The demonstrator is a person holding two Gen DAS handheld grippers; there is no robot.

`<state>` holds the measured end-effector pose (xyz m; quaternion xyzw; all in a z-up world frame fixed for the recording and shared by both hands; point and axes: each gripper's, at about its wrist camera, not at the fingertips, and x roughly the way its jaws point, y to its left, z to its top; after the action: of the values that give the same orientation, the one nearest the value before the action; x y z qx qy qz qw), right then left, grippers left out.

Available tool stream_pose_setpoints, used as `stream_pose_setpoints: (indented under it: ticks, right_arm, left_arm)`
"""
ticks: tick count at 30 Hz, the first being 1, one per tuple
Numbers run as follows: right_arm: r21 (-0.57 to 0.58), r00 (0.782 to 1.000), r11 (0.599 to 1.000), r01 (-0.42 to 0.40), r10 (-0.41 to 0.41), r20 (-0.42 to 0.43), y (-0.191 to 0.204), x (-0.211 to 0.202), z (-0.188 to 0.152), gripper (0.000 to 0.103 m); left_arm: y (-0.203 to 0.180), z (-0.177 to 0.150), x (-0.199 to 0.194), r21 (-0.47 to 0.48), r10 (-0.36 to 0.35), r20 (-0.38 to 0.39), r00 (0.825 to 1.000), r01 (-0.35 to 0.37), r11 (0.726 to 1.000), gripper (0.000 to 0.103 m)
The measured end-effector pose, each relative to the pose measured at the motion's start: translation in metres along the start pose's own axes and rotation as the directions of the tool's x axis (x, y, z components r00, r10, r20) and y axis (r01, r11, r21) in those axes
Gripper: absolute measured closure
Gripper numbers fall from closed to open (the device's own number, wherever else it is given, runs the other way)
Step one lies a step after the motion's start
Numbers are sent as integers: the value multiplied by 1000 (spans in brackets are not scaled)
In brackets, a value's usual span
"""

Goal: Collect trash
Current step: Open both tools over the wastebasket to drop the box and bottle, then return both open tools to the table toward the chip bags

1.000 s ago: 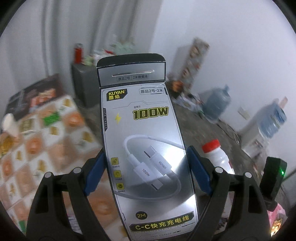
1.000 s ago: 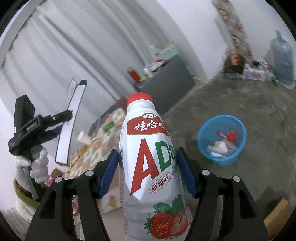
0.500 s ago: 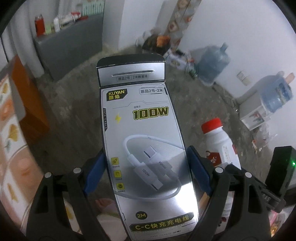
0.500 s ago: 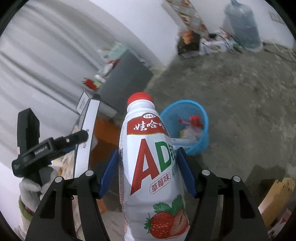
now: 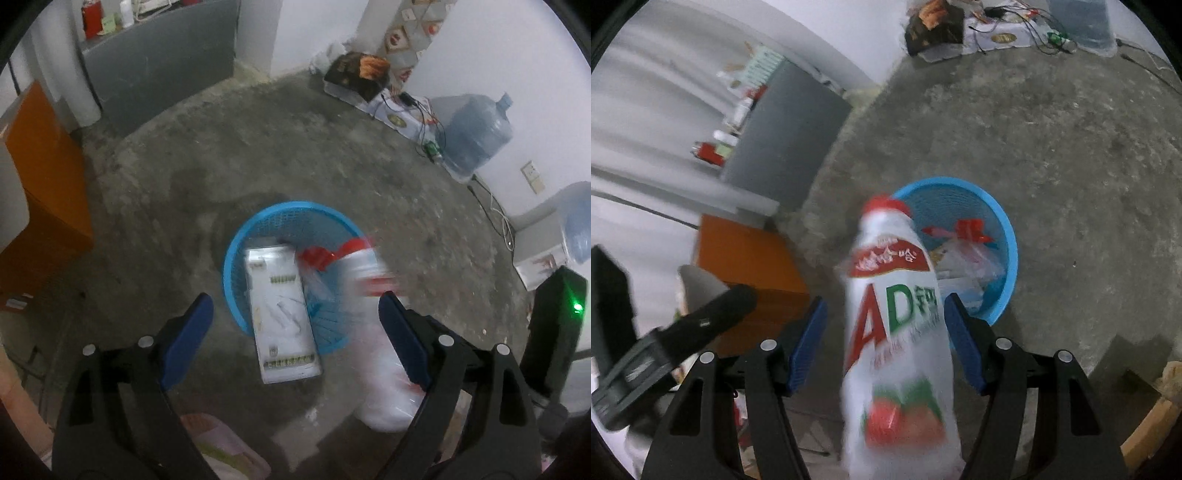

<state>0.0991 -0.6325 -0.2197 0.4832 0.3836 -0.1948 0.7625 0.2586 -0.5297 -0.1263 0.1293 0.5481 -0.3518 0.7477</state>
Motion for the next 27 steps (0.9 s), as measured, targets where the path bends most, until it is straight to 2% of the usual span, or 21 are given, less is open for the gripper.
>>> stream_pose_setpoints:
  ticks: [2,5,12,18,21,23,27]
  right_arm:
    - [-12,1000,1000,-14,14,23,0,-7,-11,39]
    - [-39,998,999,14,-12,61,-6,-24,-31,39]
    - [-70,990,995,73,-64,125,-15,-71,-96,39]
    - [-170,971,976,137,-98,218,14,-122,-146,38]
    - [-228,957,960,161,-95,276,34,-145,-164,28]
    - [-276,945,942,190,-99,312,51,-158,-174,26]
    - [-371,925,906,202,-53,376,84,-184,-190,19]
  left_arm:
    - [-2,-5,-8,18,-23,9,1000,22,1000,16]
    - [0,-15,-29,51,-19,50,999,16,999,16]
    - [1,-47,-104,87,-76,167,983,62,994,16]
    - [2,-88,-174,95,-130,291,948,107,990,16]
    - [9,-117,-209,76,-161,356,920,143,987,16]
    - [15,-132,-225,58,-167,382,909,156,986,16]
    - [29,-167,-258,40,-163,433,887,162,986,16]
